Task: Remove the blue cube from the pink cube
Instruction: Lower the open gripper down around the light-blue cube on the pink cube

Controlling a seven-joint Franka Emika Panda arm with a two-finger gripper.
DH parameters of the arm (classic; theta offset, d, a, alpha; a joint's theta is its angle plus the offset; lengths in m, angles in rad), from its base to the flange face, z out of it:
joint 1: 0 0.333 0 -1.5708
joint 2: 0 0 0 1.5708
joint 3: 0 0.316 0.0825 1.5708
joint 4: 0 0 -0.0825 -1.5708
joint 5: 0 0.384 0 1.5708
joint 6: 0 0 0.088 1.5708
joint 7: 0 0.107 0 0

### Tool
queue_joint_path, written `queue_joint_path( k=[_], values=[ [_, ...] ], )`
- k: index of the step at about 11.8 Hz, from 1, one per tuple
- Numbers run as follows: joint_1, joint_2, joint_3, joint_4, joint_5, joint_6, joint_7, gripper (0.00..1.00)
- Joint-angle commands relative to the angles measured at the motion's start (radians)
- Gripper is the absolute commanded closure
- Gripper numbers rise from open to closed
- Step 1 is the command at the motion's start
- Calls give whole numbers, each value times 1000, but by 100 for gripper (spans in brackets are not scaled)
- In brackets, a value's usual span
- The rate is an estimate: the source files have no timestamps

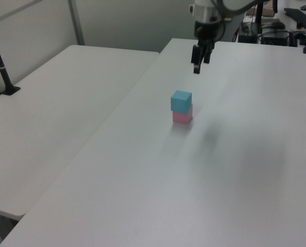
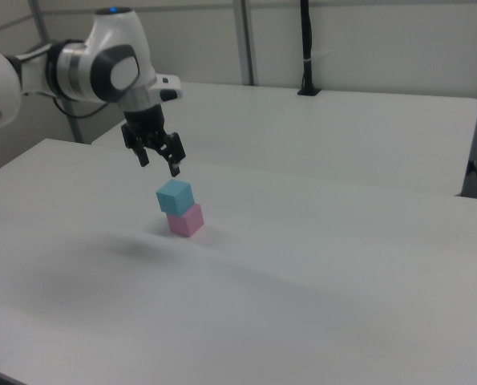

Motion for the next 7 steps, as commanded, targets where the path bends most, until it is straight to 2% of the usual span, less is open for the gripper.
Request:
queue_joint_path(
  k=[1, 5, 7],
  values=[
    [32, 115, -3, 23, 6, 120, 80, 0],
    [49, 156, -3, 27, 2, 160, 80, 0],
    [49, 167, -2, 27, -36, 160, 80, 0]
  ],
)
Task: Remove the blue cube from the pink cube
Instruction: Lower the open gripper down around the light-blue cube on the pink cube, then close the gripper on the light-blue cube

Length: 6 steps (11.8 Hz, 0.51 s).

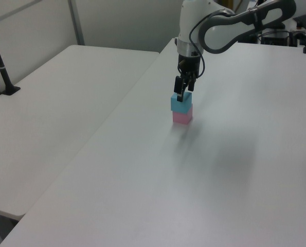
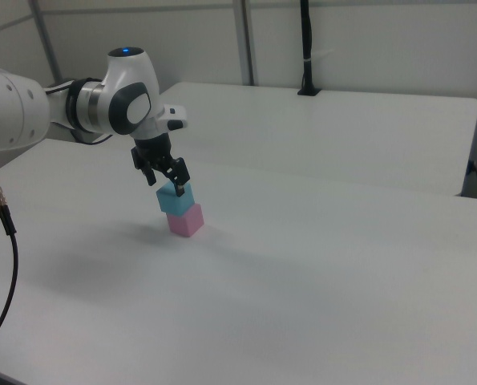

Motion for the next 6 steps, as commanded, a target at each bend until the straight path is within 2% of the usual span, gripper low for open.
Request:
queue_joint_path(
  k=[1, 4, 6],
  values=[
    [11, 14, -2, 8, -37, 4, 17, 0],
    [27, 25, 1, 8, -46, 17, 20, 0],
    [30, 28, 1, 8, -57, 17, 20, 19]
  ],
)
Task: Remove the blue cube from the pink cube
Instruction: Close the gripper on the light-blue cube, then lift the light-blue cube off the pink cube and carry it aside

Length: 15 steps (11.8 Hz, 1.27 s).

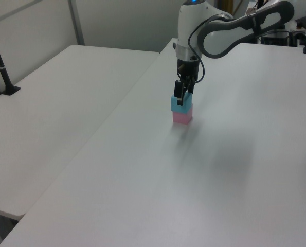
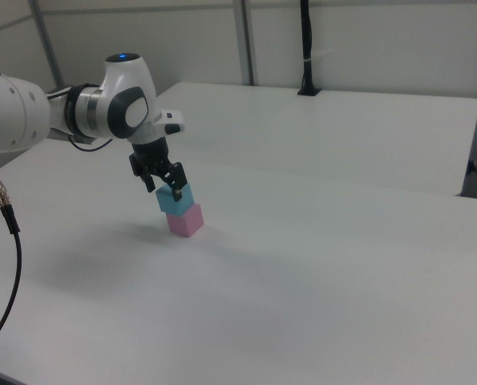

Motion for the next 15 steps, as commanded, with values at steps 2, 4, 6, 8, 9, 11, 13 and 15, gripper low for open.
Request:
queue_joint_path(
  k=[2, 4, 6, 8, 9, 11, 13, 15],
  values=[
    [14, 6, -2, 8, -25, 16, 29, 47],
    [11, 4, -2, 20, -27, 15, 29, 63],
    [8, 3, -2, 32, -26, 10, 26, 66],
    [-2, -25, -2, 32, -27, 3, 20, 66],
    [-9, -60, -3, 23, -29, -32, 12, 66],
    [-48, -95, -5, 20, -35, -117, -67, 66],
    [-130, -156, -20, 17, -38, -171, -173, 64],
    [-212, -184, -28, -32, -67, -189, -335, 64]
  ],
)
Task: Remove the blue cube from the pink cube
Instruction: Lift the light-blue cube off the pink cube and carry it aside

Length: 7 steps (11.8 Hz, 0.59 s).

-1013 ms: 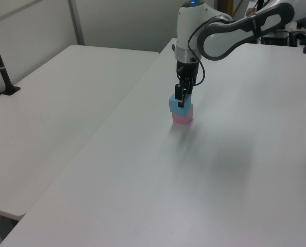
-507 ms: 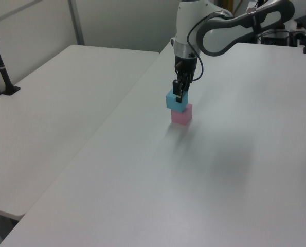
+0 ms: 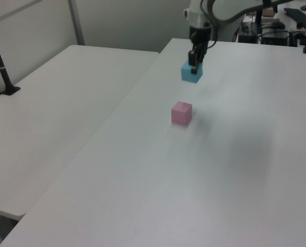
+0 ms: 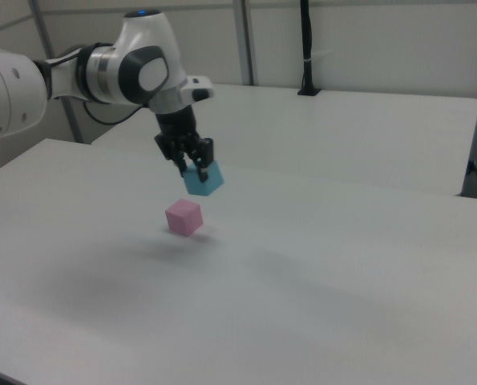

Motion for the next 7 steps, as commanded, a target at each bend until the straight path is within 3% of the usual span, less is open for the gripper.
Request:
queue_joint_path(
  k=[1, 4, 7],
  values=[
    [-112, -54, -9, -94, -37, -18, -234, 64],
    [-207, -13, -8, -138, -80, -1, -368, 62],
    [-264, 15, -8, -227, -80, 166, -418, 62]
  ],
)
